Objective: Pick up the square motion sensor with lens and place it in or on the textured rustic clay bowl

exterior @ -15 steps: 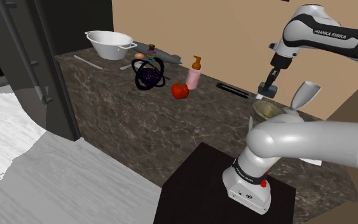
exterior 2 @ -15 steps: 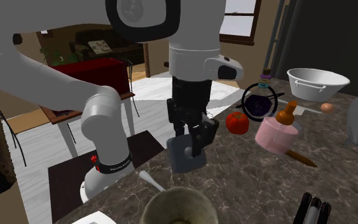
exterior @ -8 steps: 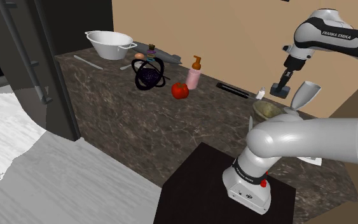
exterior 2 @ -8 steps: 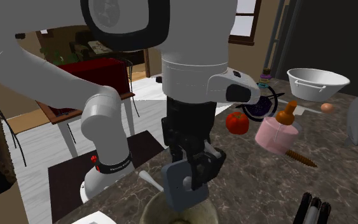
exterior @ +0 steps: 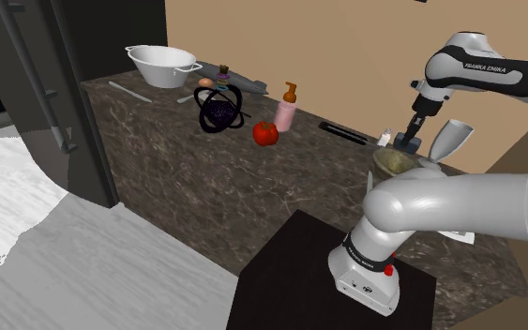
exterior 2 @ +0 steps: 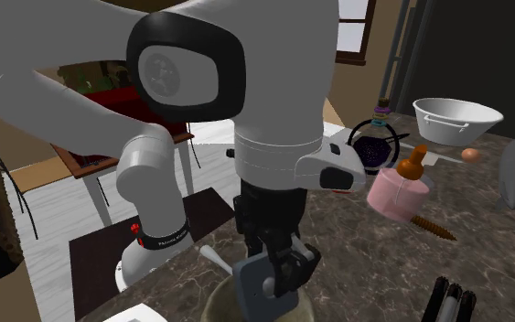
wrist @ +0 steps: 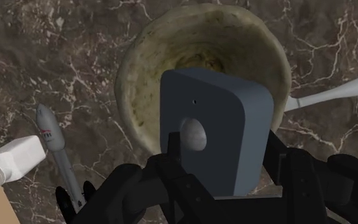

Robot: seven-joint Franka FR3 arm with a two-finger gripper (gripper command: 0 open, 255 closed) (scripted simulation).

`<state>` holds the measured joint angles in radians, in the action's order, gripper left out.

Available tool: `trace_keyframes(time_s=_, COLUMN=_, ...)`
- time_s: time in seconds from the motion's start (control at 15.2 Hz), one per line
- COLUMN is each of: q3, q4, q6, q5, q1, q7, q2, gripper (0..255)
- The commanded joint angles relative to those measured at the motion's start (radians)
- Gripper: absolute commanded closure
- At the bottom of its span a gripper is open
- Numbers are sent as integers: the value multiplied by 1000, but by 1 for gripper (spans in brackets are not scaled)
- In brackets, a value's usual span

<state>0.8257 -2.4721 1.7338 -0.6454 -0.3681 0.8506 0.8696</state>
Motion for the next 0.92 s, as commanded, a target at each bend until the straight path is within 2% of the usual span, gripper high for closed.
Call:
trace_keyframes(time_s=0.0, q3=16, q4=-20, q6=25, q5=-12, q1=0, q7=-4, q2=-4, gripper=255)
trace_keyframes(time_s=0.26, q3=48, q4=-58, q6=74, q5=-36, q1=-1, q7=-11, q2=-12, gripper=255)
trace_keyframes(time_s=0.73, q3=48, q4=-58, q6=74, q5=-36, q1=-1, q7=-11, q2=-12, gripper=255)
trace_keyframes(time_s=0.79, q3=48, q4=-57, q6=74, q5=-36, q1=-1, q7=-11, q2=-12, gripper=0)
trace_keyframes(time_s=0.86, q3=48, q4=-57, q6=74, q5=-36, q1=-1, q7=-11, q2=-12, gripper=0)
